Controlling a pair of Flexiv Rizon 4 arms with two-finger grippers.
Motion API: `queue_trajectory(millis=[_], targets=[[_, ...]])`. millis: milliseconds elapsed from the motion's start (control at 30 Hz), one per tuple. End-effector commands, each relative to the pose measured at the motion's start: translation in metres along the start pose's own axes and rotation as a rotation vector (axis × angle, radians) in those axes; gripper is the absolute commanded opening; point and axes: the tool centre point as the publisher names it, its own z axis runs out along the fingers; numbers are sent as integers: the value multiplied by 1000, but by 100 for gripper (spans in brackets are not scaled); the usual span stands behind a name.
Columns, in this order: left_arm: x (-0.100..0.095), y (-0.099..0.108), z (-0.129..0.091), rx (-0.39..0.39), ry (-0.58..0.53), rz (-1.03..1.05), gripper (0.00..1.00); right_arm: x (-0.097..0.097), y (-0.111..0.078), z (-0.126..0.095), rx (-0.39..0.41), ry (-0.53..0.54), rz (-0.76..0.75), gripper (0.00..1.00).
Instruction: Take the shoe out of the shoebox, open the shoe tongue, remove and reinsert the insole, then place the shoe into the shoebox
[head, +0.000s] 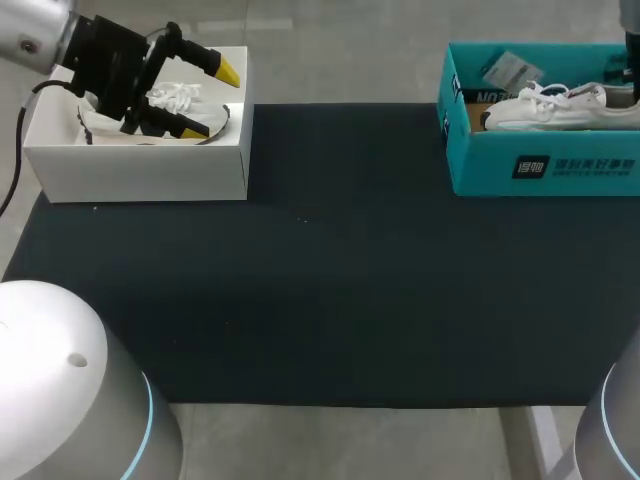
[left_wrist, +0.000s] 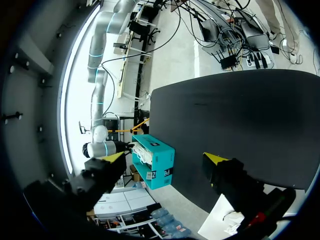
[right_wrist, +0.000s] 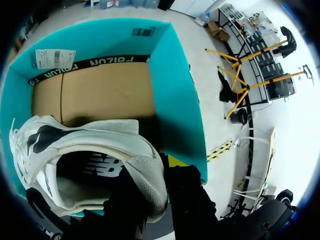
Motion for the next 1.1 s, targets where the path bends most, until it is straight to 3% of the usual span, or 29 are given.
queue_trajectory(millis=[33,767,1100], targets=[[-1,0,0,0,5,0,100,8,2,12,5,0,-1,0],[-1,0,0,0,5,0,100,15,-4,64,84,-15,-38,0],[-1,0,0,0,5,0,100,19,-9,76,119,-3,-44,0]])
